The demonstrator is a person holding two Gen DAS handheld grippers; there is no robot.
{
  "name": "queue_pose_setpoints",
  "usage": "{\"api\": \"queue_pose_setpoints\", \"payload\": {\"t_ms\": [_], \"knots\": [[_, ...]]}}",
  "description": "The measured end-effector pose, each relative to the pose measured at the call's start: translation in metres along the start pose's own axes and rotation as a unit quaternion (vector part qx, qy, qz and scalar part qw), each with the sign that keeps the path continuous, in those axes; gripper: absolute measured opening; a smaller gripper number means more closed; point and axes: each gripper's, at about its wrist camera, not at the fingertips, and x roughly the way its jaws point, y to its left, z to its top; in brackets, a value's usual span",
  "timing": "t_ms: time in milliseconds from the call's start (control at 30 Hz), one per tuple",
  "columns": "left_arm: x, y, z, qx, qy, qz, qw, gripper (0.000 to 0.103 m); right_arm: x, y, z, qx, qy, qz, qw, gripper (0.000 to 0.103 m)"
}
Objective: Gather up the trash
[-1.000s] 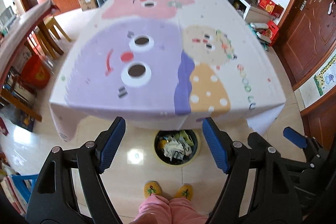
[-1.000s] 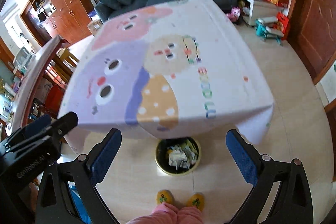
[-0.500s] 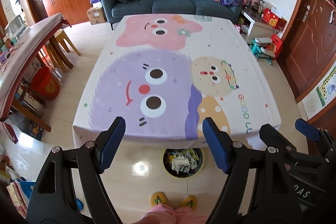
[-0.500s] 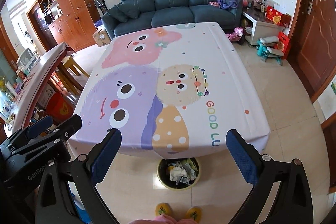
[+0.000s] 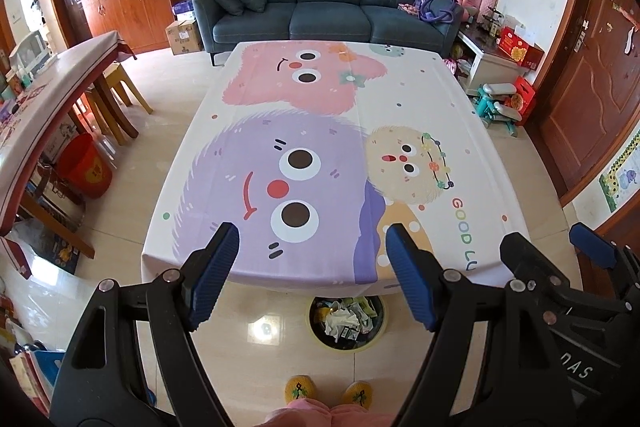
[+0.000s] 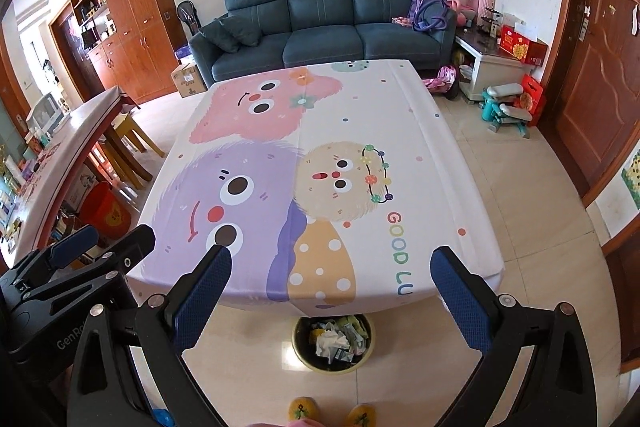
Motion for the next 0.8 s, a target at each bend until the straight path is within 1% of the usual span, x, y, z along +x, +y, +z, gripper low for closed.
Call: {"api": "queue_pose_setpoints", "payload": {"t_ms": [800], "knots": [[0.0020, 0.0014, 0.0045, 0.001, -0.002, 0.002, 1.0000, 0.073, 0.0026, -0.0011, 0.0038, -0.001, 0.002, 0.001, 1.000, 0.101]]}}
